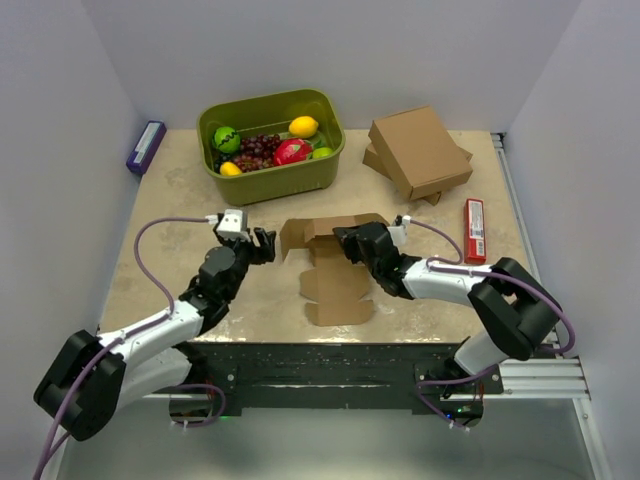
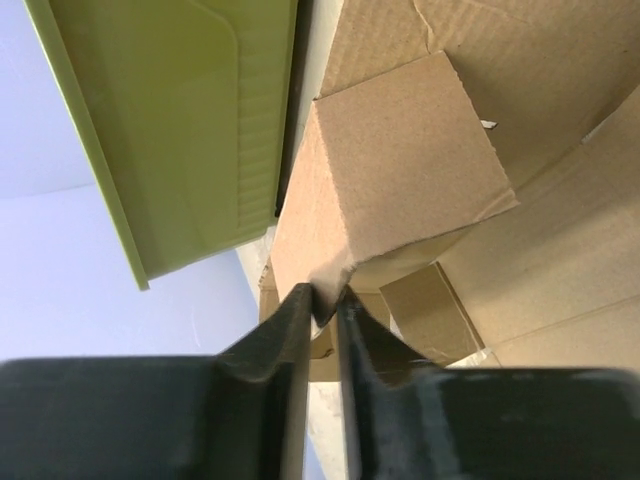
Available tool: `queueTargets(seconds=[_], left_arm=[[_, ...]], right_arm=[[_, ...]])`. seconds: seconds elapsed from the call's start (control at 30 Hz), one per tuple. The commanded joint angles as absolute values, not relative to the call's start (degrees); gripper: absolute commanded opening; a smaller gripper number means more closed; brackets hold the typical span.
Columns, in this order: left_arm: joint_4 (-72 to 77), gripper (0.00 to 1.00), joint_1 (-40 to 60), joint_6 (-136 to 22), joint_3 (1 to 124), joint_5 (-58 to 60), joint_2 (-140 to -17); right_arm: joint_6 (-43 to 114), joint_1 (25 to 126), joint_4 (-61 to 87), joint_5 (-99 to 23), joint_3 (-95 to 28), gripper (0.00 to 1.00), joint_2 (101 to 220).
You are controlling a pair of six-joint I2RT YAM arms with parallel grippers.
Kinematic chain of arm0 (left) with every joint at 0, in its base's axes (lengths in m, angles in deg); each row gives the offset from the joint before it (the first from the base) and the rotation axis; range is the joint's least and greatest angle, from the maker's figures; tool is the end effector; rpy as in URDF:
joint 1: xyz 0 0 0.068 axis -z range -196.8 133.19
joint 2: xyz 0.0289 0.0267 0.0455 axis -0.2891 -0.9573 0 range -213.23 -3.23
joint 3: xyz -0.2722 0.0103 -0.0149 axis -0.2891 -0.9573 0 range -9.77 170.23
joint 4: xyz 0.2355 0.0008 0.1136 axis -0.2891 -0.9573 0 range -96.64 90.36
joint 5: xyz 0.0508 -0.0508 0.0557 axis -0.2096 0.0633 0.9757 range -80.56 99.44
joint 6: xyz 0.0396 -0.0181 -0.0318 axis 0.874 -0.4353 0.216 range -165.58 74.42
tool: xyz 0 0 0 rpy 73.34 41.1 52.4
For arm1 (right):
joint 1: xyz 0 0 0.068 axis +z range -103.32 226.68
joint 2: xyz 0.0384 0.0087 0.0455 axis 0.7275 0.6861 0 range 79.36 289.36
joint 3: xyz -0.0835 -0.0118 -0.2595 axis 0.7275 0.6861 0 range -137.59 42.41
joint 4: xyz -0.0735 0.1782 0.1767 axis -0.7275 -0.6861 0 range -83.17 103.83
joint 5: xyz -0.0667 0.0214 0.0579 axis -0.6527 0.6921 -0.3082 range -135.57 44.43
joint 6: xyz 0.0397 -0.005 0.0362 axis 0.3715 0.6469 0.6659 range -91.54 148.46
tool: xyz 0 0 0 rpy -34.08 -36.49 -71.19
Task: Fold the paper box
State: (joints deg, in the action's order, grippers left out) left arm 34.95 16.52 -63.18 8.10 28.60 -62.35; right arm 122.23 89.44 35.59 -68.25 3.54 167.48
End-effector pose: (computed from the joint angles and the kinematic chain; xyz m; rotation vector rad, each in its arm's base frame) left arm 0.1862 -0.1085 0.2112 -0.0203 1.6951 -0.3861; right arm 0.2380 0.2015 0.1816 1.1764 1.8504 1.0660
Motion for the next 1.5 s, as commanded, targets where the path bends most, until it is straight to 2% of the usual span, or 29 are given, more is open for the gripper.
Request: queueTargets(seconds=[0.0, 0.17, 0.33, 0.63, 1.0, 1.47], left_arm=[[37.71, 0.72, 14.67, -66.31, 5.96, 30.89, -62.38], [38.33, 0.74, 9.48, -66.41, 7.45, 24.4, -66.6], [47.02, 0.77, 7.37, -63.16, 7.01, 17.37, -72.13], [52.56, 0.75, 4.03, -61.4, 11.58, 4.89, -85.05], [58.19, 0.72, 4.03, -62.45, 16.77, 0.39, -98.58], [66.19, 0.72, 6.48, -58.33, 13.78, -8.75, -100.53]], right_arm=[[121.88, 89.66, 35.54, -71.76, 4.36, 0.13, 166.02], [121.8, 89.74, 35.18, -71.85, 4.62, 0.0, 165.41], [121.71, 89.66, 34.92, -71.5, 4.53, 0.0, 165.06], [121.27, 89.74, 34.92, -71.15, 4.71, 0.0, 164.35], [120.48, 89.74, 35.45, -70.62, 4.27, 0.0, 164.62], [120.39, 89.74, 35.01, -71.24, 4.09, 0.0, 164.79]])
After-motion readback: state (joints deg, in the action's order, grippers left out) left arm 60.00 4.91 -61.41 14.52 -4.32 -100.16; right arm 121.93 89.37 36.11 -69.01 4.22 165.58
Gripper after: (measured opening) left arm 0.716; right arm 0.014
